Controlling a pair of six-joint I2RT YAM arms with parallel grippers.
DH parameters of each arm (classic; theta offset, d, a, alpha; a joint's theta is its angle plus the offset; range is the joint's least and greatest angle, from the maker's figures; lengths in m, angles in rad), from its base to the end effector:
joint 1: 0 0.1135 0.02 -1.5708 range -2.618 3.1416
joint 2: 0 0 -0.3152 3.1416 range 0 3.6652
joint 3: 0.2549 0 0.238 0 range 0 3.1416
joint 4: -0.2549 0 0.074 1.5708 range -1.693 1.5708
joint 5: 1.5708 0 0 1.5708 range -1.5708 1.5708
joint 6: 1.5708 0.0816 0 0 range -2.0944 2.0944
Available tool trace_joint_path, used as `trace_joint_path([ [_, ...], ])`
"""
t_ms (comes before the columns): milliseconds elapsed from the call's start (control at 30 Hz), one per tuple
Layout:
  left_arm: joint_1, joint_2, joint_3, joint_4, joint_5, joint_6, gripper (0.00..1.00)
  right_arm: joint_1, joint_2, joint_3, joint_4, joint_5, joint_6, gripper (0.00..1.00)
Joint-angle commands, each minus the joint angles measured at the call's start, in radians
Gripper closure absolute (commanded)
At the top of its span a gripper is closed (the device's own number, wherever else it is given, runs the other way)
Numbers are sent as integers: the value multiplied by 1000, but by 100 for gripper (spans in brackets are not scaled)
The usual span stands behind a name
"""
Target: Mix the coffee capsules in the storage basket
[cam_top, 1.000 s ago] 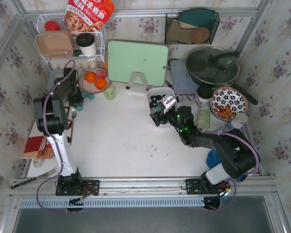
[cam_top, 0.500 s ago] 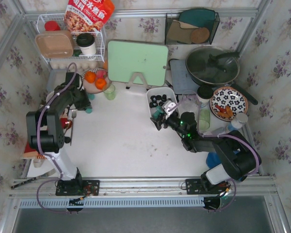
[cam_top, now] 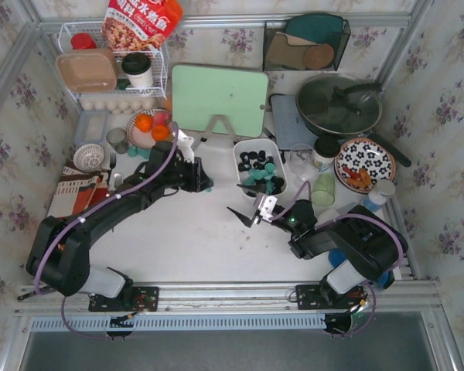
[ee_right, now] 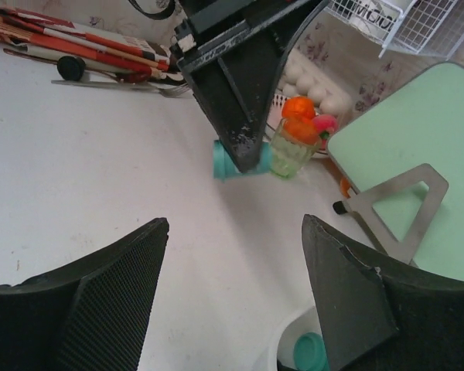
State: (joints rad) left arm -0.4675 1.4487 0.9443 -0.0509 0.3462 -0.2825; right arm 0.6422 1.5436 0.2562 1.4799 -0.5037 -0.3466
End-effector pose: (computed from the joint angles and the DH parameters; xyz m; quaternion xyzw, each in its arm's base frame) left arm 0.2913 -0.1781 0.2881 0.1629 0.8494 -0.3155 0.3905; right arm 0.1976 0.1970 0.2521 -0.4615 0.4508 0.2668 0.7160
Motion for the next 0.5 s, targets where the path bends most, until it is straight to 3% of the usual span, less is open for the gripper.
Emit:
trace_joint_path([
  [0,-85,-27,-27,253,74,-30,80,10,30,-13,221,3,-38,22],
  [233,-185,-27,-30,317,110,-7,79,20,83,-38,342,71,-100,21],
  [467,-219,-27,-55,321,103,11,79,21,68,-48,344,155,-132,20],
])
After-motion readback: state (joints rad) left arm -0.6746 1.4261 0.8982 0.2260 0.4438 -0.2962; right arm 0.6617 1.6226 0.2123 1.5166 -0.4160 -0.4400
